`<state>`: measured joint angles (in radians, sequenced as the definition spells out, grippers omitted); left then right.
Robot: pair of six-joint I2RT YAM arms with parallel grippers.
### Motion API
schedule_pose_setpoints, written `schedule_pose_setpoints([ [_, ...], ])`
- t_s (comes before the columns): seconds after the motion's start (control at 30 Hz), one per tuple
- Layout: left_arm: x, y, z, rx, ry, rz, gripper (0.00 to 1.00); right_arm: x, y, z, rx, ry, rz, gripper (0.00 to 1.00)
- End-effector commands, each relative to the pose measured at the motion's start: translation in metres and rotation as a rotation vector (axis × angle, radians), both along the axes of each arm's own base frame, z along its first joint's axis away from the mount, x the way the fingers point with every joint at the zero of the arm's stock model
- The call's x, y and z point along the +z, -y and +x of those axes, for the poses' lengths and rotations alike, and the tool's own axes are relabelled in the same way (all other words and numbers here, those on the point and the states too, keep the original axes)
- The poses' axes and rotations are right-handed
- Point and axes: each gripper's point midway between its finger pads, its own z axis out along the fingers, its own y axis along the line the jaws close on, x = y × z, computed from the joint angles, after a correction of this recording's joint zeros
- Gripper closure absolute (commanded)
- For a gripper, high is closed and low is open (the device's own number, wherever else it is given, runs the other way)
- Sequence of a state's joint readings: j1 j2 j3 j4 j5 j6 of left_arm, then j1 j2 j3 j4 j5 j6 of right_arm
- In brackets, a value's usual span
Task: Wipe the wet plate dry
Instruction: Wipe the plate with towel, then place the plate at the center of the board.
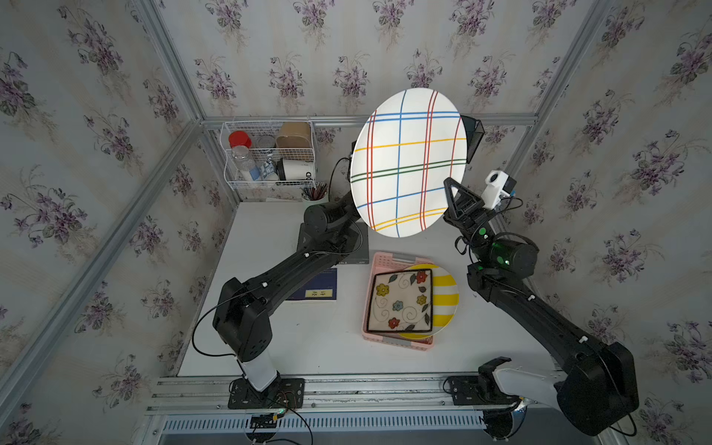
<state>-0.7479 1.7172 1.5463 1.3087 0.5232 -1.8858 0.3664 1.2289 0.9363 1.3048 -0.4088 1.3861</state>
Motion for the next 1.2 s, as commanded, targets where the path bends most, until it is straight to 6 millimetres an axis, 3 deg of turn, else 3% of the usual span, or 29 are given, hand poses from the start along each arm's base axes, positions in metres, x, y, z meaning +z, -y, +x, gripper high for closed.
schedule_pose_setpoints([
  [0.0,0.005,-0.015,-0.051,-0.038,0.185,-0.01,1.0,-0.003,0.022,0.041,-0.132,-0.097,0.007,1.0],
  [0.1,-0.006,-0.031,-0.065,0.034,0.253,0.033,1.0,-0.004,0.058,0.054,-0.21,-0.132,0.049,1.0],
  [0.23,-0.034,-0.048,-0.066,0.17,0.337,0.199,1.0,-0.024,0.099,0.059,-0.332,-0.216,0.067,1.0],
  [0.37,-0.112,-0.059,-0.027,0.403,0.337,0.594,1.0,-0.071,0.134,0.069,-0.538,-0.415,0.014,1.0],
  [0.43,-0.149,-0.073,-0.011,0.565,0.368,0.826,1.0,-0.106,0.148,0.073,-0.657,-0.554,-0.045,1.0],
  [0.6,-0.198,-0.119,0.025,0.853,0.333,1.256,1.0,-0.189,0.182,0.068,-0.863,-0.801,-0.093,1.0],
  [0.9,-0.219,-0.12,0.026,0.837,0.356,1.326,1.0,-0.283,0.201,0.087,-0.938,-1.046,-0.166,1.0],
  [1.03,-0.244,-0.124,0.034,0.838,0.33,1.396,1.0,-0.31,0.212,0.107,-0.951,-1.101,-0.178,1.0],
  [1.17,-0.262,-0.124,0.037,0.825,0.316,1.439,1.0,-0.35,0.226,0.132,-0.978,-1.19,-0.206,1.0],
])
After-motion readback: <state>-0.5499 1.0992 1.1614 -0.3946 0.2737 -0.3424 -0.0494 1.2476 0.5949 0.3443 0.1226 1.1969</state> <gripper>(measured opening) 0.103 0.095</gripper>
